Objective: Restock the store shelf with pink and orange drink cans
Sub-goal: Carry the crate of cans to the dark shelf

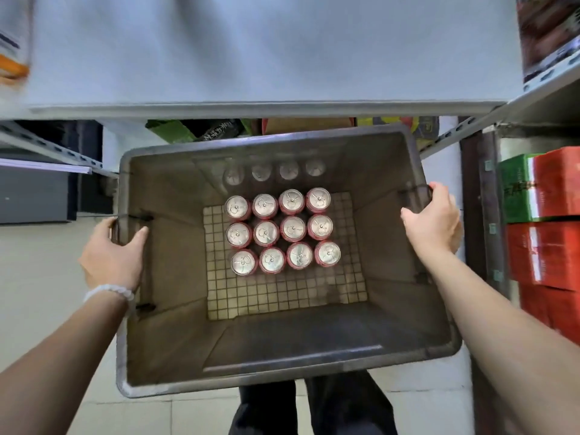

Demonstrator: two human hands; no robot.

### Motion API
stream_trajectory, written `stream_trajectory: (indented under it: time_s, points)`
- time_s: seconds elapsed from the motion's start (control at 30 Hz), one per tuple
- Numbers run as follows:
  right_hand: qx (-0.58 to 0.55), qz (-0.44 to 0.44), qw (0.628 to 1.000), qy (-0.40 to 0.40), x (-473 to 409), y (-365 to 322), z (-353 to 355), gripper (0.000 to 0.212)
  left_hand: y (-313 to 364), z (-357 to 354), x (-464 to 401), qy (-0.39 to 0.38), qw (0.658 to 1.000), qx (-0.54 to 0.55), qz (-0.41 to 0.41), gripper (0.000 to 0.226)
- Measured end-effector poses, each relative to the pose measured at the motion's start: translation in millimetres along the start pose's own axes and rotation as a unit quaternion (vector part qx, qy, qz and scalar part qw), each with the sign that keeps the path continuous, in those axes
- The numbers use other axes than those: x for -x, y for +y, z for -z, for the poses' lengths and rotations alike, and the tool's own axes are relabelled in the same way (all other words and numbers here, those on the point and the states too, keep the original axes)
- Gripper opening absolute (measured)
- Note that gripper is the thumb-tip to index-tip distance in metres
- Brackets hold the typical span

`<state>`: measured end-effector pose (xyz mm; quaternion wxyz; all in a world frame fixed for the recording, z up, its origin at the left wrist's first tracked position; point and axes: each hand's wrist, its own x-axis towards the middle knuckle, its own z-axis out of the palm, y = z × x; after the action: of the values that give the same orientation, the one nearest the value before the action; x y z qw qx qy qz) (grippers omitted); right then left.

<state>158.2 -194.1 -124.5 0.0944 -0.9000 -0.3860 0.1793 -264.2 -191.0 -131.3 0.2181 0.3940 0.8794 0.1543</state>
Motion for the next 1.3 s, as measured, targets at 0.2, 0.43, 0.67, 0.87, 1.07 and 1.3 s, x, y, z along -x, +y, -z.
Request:
stream_trajectory:
  time_s: [0.2, 0.43, 0.67, 0.87, 1.07, 1.3]
  points:
    - [-0.018, 0.028, 0.999, 0.008, 73, -40, 92, 0.047, 9, 128, 38, 0.018, 1.000, -0.002, -0.010, 0.055]
    - [-0.075, 0.072, 0.995, 0.013, 140, -79, 193, 0.055, 22, 281, 85, 0.079, 0.996, 0.027, -0.044, 0.050]
    - [-0.100, 0.174, 0.980, -0.017, 174, -141, 260, 0.050, 9, 382, 143, 0.153, 0.988, 0.033, -0.002, 0.050]
    - [-0.093, 0.289, 0.950, -0.074, 198, -215, 284, 0.044, -40, 433, 188, 0.226, 0.966, 0.082, 0.098, 0.056]
    - [-0.079, 0.414, 0.897, -0.134, 248, -319, 277, 0.046, -95, 462, 236, 0.300, 0.917, 0.166, 0.205, 0.037]
    - [-0.041, 0.506, 0.838, -0.201, 357, -421, 214, 0.050, -177, 500, 253, 0.356, 0.863, 0.163, 0.319, 0.036]
